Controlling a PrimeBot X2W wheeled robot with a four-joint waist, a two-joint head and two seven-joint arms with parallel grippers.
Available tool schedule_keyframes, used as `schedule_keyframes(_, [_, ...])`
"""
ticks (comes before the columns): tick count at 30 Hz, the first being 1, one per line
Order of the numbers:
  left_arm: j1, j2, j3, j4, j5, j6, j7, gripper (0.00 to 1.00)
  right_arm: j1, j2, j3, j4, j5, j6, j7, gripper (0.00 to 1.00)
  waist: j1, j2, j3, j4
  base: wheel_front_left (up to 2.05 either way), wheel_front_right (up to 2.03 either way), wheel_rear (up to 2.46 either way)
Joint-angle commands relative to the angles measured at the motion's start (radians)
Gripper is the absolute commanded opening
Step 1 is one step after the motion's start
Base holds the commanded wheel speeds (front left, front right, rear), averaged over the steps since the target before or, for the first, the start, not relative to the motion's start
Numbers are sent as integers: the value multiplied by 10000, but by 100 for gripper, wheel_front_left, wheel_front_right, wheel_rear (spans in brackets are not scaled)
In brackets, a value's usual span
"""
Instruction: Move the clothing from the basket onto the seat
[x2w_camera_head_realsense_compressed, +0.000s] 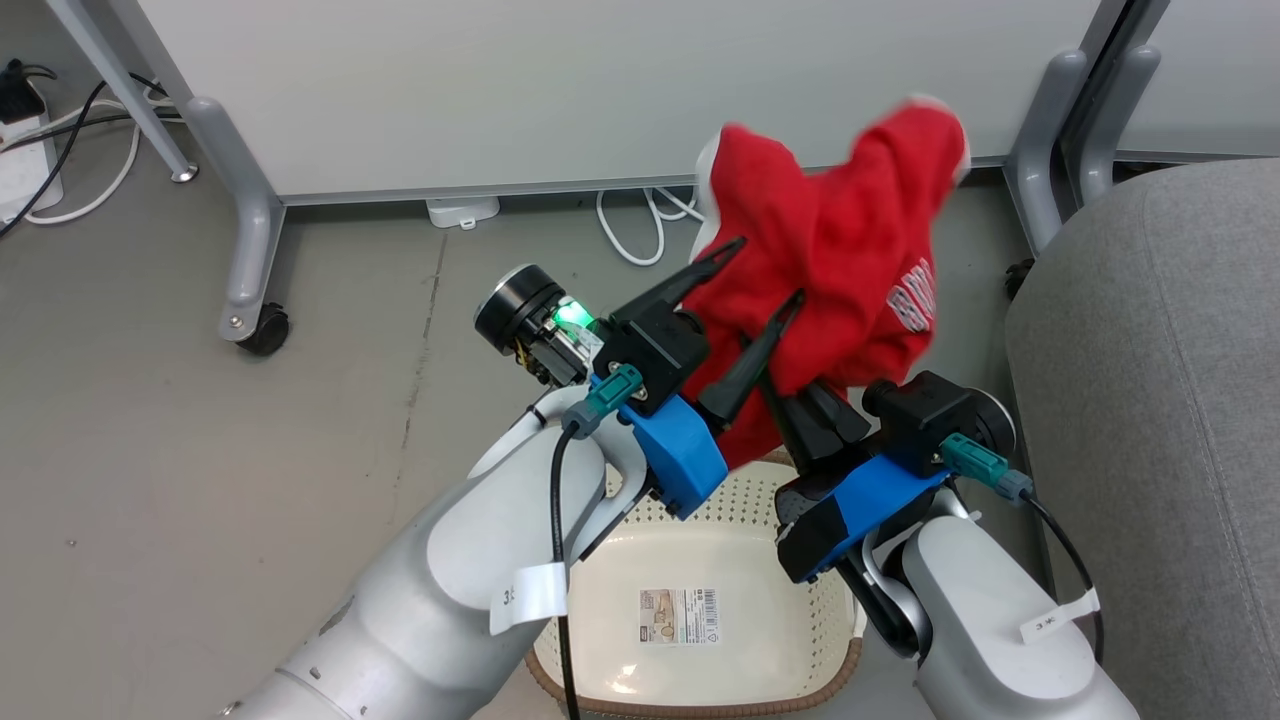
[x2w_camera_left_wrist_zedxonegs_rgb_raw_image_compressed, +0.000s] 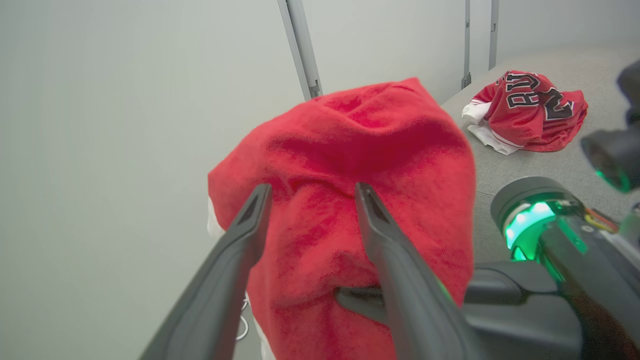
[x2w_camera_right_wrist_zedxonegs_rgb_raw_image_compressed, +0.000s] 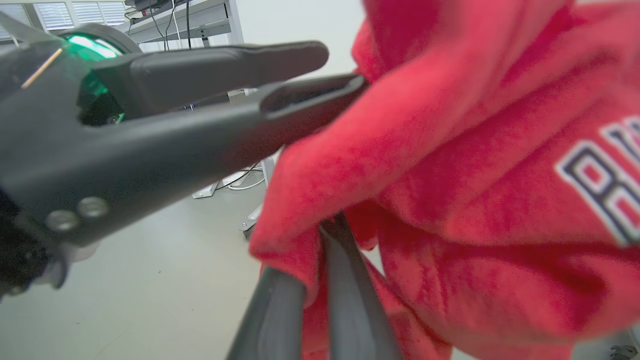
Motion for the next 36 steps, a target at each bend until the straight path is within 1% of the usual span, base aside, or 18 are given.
schedule_keyframes(1, [-25, -2, 57, -24, 30, 42, -50, 100, 18, 5, -8, 29, 82, 1, 1, 0, 0, 0, -5, -4, 0, 0, 0])
schedule_keyframes(14, [56, -1, 186, -43, 187, 51, -50, 100, 124, 5, -101, 88, 67, 1, 1, 0, 0, 0, -47, -108, 0, 0, 0])
schedule_keyframes(22, [149, -3, 233, 9, 247, 39, -50, 100, 274, 4, -508, 37, 125, 1, 1, 0, 0, 0, -35, -335, 0, 0, 0])
schedule_keyframes(30, [197, 8, 295, 53, 347, 17, -49, 100, 228, 2, -959, -123, 48, 1, 1, 0, 0, 0, 211, -784, 0, 0, 0])
schedule_keyframes(36, [26, 104, 259, 94, 453, -7, -49, 100, 93, 1, -1268, -355, 104, 1, 0, 0, 0, 0, 536, -1357, 0, 0, 0])
